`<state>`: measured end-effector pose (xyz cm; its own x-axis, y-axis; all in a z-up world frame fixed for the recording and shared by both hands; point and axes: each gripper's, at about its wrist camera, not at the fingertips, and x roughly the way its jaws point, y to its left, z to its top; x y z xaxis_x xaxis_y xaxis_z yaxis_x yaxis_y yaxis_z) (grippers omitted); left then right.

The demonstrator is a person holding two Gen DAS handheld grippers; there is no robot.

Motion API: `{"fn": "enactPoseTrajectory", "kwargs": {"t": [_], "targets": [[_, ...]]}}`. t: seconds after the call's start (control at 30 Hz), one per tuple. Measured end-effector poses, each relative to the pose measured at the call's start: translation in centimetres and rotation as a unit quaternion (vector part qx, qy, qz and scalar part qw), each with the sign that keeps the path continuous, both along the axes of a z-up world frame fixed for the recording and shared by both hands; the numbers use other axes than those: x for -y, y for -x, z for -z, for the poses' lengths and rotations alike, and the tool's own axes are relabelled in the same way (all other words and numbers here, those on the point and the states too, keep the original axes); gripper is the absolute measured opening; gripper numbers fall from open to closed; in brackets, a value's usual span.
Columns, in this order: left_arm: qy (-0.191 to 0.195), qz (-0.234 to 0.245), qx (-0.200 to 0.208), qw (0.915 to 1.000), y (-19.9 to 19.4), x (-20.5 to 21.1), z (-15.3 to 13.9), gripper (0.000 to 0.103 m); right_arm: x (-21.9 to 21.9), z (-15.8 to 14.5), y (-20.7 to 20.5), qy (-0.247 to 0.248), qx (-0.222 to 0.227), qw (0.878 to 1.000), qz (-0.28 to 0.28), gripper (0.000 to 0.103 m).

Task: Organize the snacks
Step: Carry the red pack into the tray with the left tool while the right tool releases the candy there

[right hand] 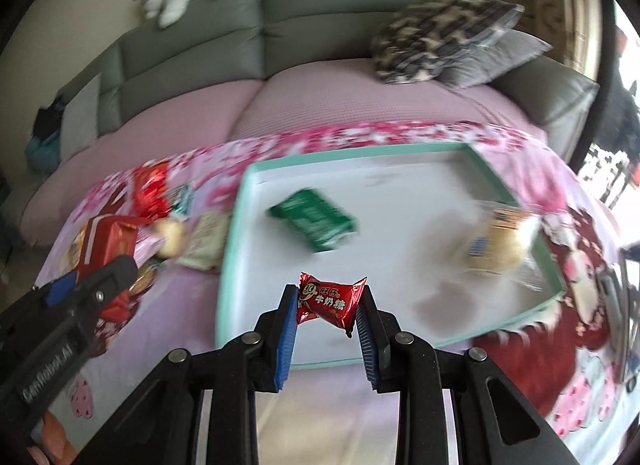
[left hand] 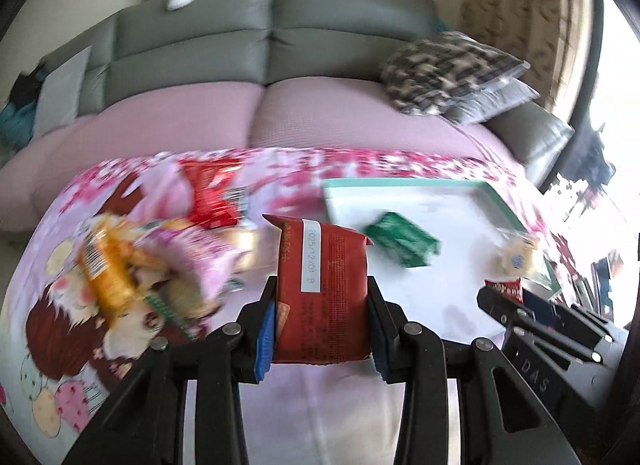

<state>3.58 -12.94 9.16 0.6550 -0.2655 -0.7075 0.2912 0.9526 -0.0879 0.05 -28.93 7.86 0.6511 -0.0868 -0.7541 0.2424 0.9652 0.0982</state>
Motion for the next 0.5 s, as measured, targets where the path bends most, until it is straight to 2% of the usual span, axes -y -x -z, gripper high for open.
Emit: {"fn": "enactPoseTrajectory", "kwargs": {"t": [0.17, 0.5], "targets": [[-0.012, 0.046, -0.001, 0.9989, 0.4, 4.1, 0.2, 0.041, 3.6, -0.4, 1.2, -0.004, 0.006, 0.999, 0.042, 0.03], [-0.037, 0.084, -0.013, 0.9957, -0.1, 8.5, 1.7, 0.041, 7.9, 0.4, 2.0, -0.023, 0.007, 0.996, 0.082, 0.03]]}}
